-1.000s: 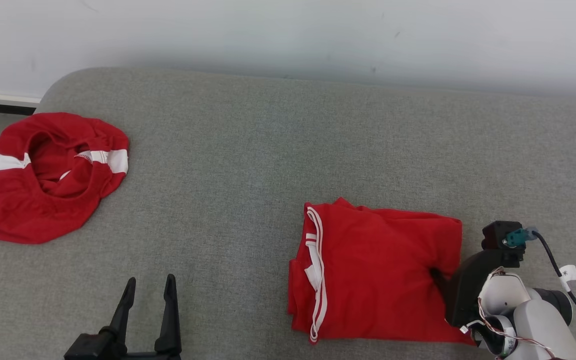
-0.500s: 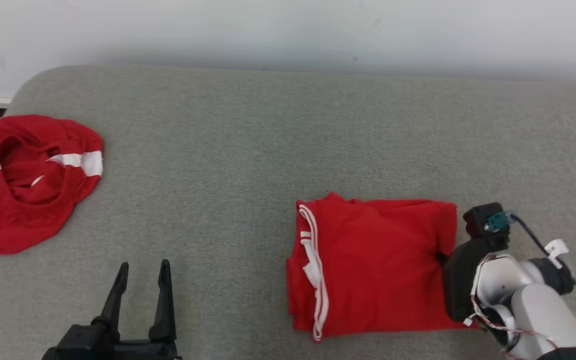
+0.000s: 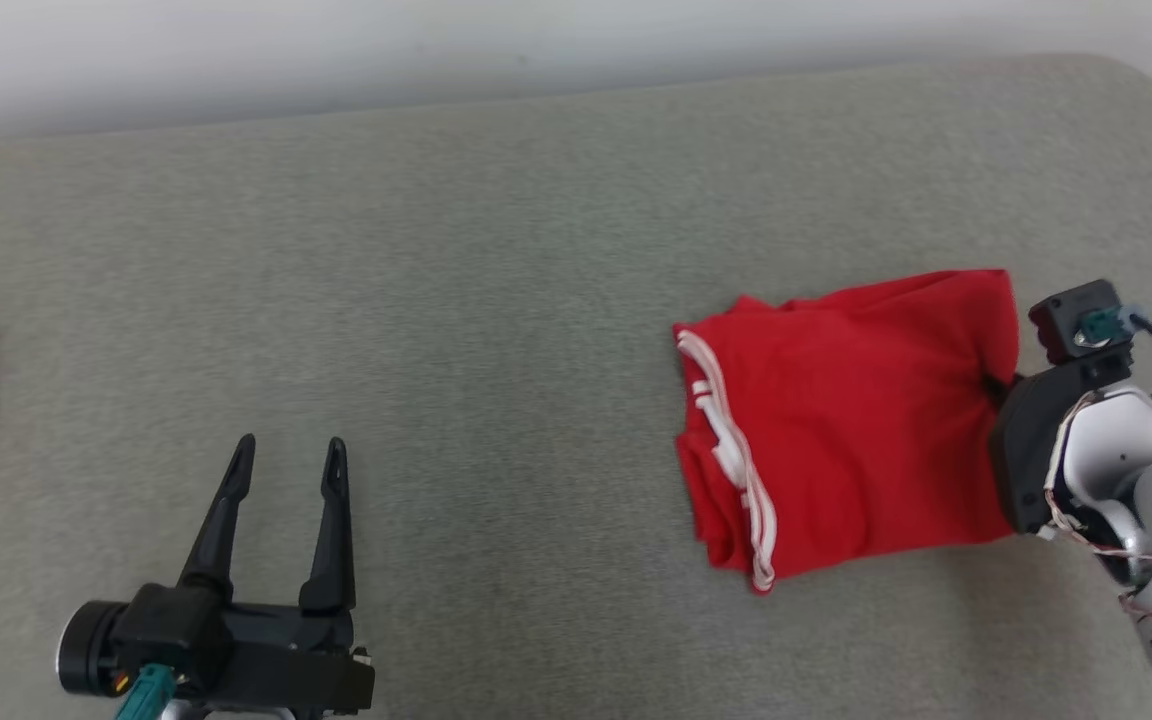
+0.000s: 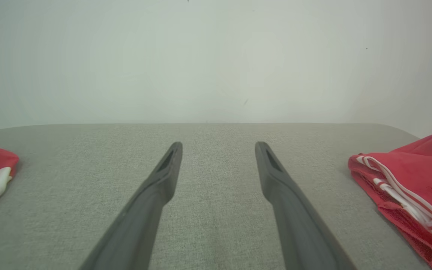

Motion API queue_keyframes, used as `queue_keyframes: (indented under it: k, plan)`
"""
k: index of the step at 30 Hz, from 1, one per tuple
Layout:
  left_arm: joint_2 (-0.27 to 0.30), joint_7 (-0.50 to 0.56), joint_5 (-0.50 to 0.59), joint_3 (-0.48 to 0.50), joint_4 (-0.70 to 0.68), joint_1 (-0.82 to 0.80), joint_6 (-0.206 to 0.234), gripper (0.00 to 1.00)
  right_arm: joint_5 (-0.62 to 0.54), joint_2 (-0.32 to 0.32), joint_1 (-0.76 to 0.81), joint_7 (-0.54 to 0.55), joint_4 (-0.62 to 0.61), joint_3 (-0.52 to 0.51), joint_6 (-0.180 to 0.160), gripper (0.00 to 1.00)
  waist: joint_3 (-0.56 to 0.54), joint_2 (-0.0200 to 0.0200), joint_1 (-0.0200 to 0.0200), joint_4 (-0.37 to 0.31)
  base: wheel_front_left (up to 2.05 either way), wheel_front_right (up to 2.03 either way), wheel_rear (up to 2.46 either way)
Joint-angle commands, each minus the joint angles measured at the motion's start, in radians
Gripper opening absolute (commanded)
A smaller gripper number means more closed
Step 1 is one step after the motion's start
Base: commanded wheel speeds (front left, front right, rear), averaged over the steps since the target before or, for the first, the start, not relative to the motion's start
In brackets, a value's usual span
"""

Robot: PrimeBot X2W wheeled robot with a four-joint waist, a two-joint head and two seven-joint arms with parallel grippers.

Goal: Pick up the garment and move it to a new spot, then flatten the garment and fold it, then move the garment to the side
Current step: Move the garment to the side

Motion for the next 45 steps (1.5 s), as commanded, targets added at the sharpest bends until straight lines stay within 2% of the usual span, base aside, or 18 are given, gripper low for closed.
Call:
queue_keyframes:
  k: [1,9,16,22,32,34,35,36,41,45]
  plan:
    - [0.011,-0.003,0.015,-0.006,-0.004,-0.017,-0.004,1.00,0.001,-0.023,-0.025,-0.014,0.011,0.012,-0.003,0.00,0.068,-0.0001,-0.0001,-0.105,0.00,0.00,0.00]
    - [0.062,-0.003,0.039,-0.052,-0.048,-0.054,-0.006,1.00,-0.005,-0.083,-0.159,-0.155,0.128,0.082,-0.003,0.00,0.133,-0.0001,-0.0001,-0.218,0.00,0.00,0.00]
    - [0.099,-0.003,0.048,-0.076,-0.071,-0.084,-0.007,1.00,-0.027,-0.100,-0.252,-0.298,0.244,0.090,-0.003,0.00,0.181,-0.0001,-0.0001,-0.273,0.00,0.00,0.00]
    - [0.123,-0.003,0.053,-0.097,-0.076,-0.109,-0.006,1.00,-0.039,-0.115,-0.318,-0.403,0.352,0.086,-0.003,0.00,0.220,-0.0001,-0.0001,-0.296,0.00,0.00,0.00]
    - [0.155,-0.003,0.058,-0.111,-0.085,-0.111,-0.006,1.00,-0.064,-0.116,-0.380,-0.531,0.461,0.074,-0.003,0.00,0.259,-0.0001,-0.0001,-0.303,0.00,0.00,0.00]
    - [0.159,-0.003,0.055,-0.110,-0.085,-0.111,-0.006,1.00,-0.079,-0.115,-0.389,-0.552,0.480,0.066,-0.003,0.41,0.257,-0.0001,-0.0001,-0.302,0.00,0.00,0.00]
    - [0.161,-0.003,0.054,-0.110,-0.085,-0.111,-0.006,1.00,-0.086,-0.115,-0.393,-0.563,0.490,0.058,-0.003,0.81,0.256,-0.0001,-0.0001,-0.301,0.00,0.00,0.00]
    - [0.161,-0.003,0.053,-0.111,-0.084,-0.111,-0.006,1.00,-0.095,-0.114,-0.395,-0.572,0.501,0.052,-0.003,1.00,0.253,-0.0001,-0.0001,-0.300,0.00,0.00,0.00]
    - [0.152,-0.003,0.047,-0.116,-0.078,-0.115,-0.006,1.00,-0.133,-0.113,-0.405,-0.650,0.531,0.047,-0.003,1.00,0.236,-0.0001,-0.0001,-0.285,0.00,0.00,0.00]
    - [0.125,-0.003,0.035,-0.117,-0.071,-0.103,-0.001,1.00,-0.169,-0.105,-0.395,-0.710,0.532,0.059,-0.003,1.00,0.201,-0.0001,-0.0001,-0.248,0.00,0.00,0.00]
